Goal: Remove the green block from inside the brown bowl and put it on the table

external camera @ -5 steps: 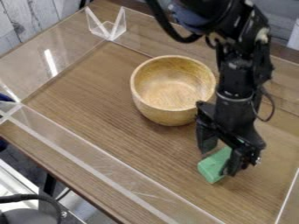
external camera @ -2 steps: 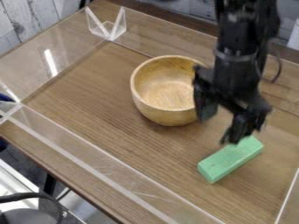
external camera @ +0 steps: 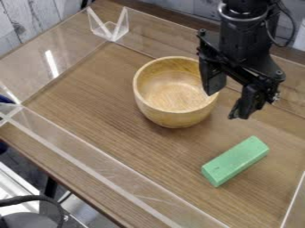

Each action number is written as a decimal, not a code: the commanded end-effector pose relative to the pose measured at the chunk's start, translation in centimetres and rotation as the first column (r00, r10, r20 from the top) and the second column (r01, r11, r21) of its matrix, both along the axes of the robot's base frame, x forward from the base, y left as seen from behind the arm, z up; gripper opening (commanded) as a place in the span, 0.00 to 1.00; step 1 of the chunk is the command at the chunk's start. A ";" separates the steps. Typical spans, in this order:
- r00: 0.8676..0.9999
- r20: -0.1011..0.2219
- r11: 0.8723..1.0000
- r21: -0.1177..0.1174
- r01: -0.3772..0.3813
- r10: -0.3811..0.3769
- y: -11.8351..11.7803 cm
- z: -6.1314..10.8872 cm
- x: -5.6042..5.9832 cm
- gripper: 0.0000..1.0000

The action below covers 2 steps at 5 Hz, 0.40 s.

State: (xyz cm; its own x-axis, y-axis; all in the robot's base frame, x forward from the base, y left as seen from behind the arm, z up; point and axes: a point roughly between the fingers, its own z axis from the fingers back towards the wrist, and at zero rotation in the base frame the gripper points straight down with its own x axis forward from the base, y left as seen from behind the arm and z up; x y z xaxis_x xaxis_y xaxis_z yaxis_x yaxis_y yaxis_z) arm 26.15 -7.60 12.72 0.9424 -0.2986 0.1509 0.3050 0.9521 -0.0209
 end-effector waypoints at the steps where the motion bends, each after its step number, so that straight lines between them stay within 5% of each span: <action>1: 1.000 0.029 1.000 -0.013 0.007 -0.007 -0.2 0.5 0.5 1.00; 2: 0.999 0.021 0.999 -0.020 0.030 -0.029 -0.7 -0.2 0.4 1.00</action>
